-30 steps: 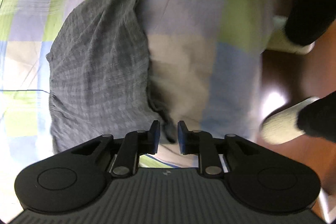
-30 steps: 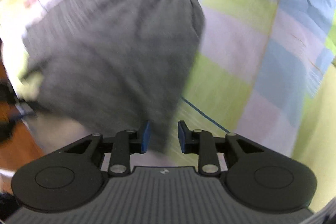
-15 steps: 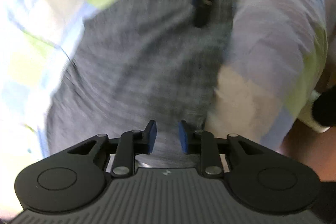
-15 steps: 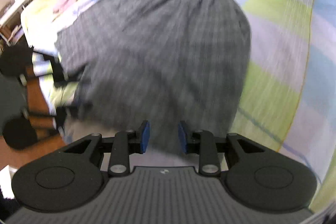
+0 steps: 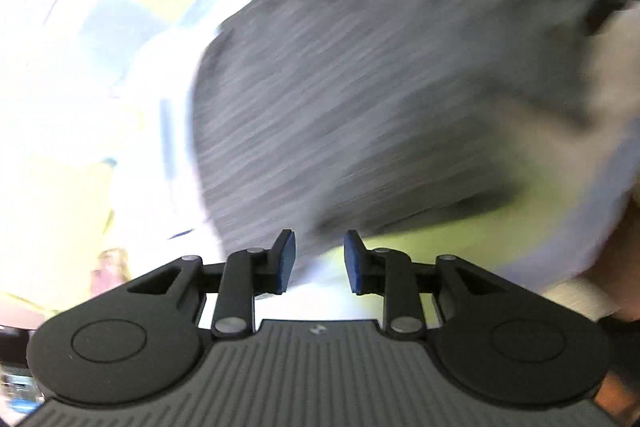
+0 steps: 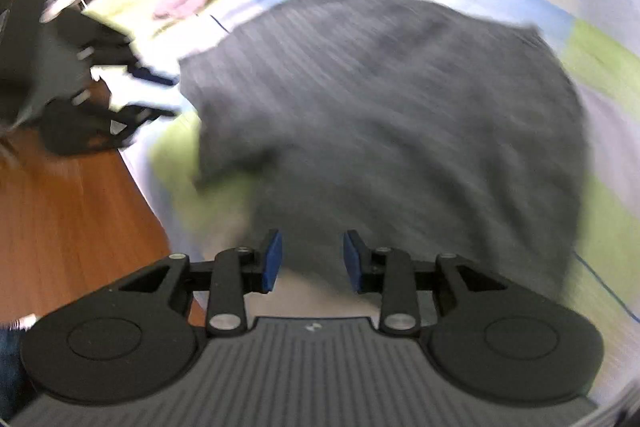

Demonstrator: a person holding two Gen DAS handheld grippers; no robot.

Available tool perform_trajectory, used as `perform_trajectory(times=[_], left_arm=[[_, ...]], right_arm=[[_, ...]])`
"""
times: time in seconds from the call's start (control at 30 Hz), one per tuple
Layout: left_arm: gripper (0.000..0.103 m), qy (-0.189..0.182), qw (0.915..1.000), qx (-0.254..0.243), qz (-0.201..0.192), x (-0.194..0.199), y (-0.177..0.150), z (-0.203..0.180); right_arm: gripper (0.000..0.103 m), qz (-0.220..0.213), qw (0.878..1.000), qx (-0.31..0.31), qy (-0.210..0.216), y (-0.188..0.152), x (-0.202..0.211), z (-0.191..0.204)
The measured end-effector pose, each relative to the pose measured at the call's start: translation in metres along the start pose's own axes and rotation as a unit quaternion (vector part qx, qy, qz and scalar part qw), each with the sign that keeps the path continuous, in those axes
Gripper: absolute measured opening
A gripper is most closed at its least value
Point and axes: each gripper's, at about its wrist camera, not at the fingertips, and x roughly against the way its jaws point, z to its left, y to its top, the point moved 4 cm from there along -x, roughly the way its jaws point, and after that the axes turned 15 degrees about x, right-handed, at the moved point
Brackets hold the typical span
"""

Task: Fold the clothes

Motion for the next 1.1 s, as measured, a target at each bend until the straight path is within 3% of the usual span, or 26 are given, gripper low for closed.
perform_trajectory(times=[0.1,0.2,0.23,0.27,0.33,0.37,0.4,0.43,0.47,0.5,0.57,0.6,0.63,0.73,0.8,0.93,1.0,1.03,1.1], left_arm=[[0.036,-0.015,0.992,-0.12,-0.035,-0.015,-0.029,0.008],[0.042,-0.038,0.9697,-0.231,-0.07,-0.02,-0.062,0.008],[0.043,-0.035,0.9658,-0.245,-0.078,-0.024,-0.07,0.011],[0.043,-0.033,0.9619,-0.258,-0.085,-0.029,-0.077,0.014],[0.043,-0.024,0.9592,-0.268,-0.085,-0.045,-0.085,0.025],[0.043,-0.023,0.9581,-0.272,-0.087,-0.05,-0.086,0.027],[0.042,-0.026,0.9554,-0.279,-0.094,-0.055,-0.088,0.027],[0.041,-0.029,0.9525,-0.286,-0.101,-0.06,-0.091,0.026],[0.041,-0.032,0.9493,-0.293,-0.109,-0.064,-0.094,0.025],[0.04,-0.033,0.9419,-0.312,-0.12,-0.07,-0.096,0.022],[0.034,-0.04,0.9257,-0.349,-0.14,-0.079,-0.1,0.025],[0.008,-0.05,0.9257,-0.35,-0.135,-0.08,-0.099,0.029],[0.0,-0.059,0.9257,-0.35,-0.13,-0.082,-0.098,0.033],[0.0,-0.07,0.9333,-0.33,-0.124,-0.08,-0.08,0.043],[0.0,-0.077,0.9353,-0.323,-0.123,-0.073,-0.071,0.057],[0.0,-0.079,0.9166,-0.373,-0.12,-0.068,-0.083,0.053],[0.0,-0.079,0.905,-0.402,-0.115,-0.072,-0.091,0.044],[0.0,-0.079,0.8997,-0.415,-0.111,-0.073,-0.096,0.038],[0.0,-0.073,0.899,-0.419,-0.103,-0.077,-0.107,0.025]], right_arm=[[0.037,-0.008,0.999,0.04,-0.026,0.027,-0.03,0.049],[0.039,0.013,0.993,0.102,-0.059,0.035,-0.056,0.089],[0.04,0.015,0.992,0.111,-0.064,0.037,-0.058,0.093],[0.04,0.025,0.981,0.168,-0.094,0.034,-0.066,0.11],[0.04,0.053,0.948,0.278,-0.148,0.026,-0.08,0.131],[0.04,0.055,0.945,0.285,-0.151,0.026,-0.083,0.133],[0.04,0.07,0.924,0.333,-0.173,0.02,-0.096,0.139],[0.039,0.073,0.915,0.353,-0.182,0.016,-0.103,0.139],[0.036,0.075,0.913,0.356,-0.182,0.015,-0.108,0.14],[0.033,0.077,0.914,0.355,-0.182,0.016,-0.109,0.14],[0.017,0.074,0.928,0.32,-0.174,0.021,-0.108,0.13],[0.016,0.071,0.942,0.282,-0.169,0.027,-0.103,0.123],[0.014,0.066,0.953,0.247,-0.16,0.033,-0.097,0.118],[0.012,0.045,0.975,0.172,-0.136,0.046,-0.076,0.11],[0.011,0.037,0.978,0.163,-0.127,0.048,-0.063,0.113],[0.011,0.041,0.988,0.125,-0.086,0.035,-0.059,0.108],[0.0,0.045,0.992,0.103,-0.063,0.028,-0.066,0.101],[0.0,0.048,0.993,0.093,-0.052,0.025,-0.07,0.098],[0.0,0.082,0.992,0.092,-0.026,0.008,-0.086,0.101]])
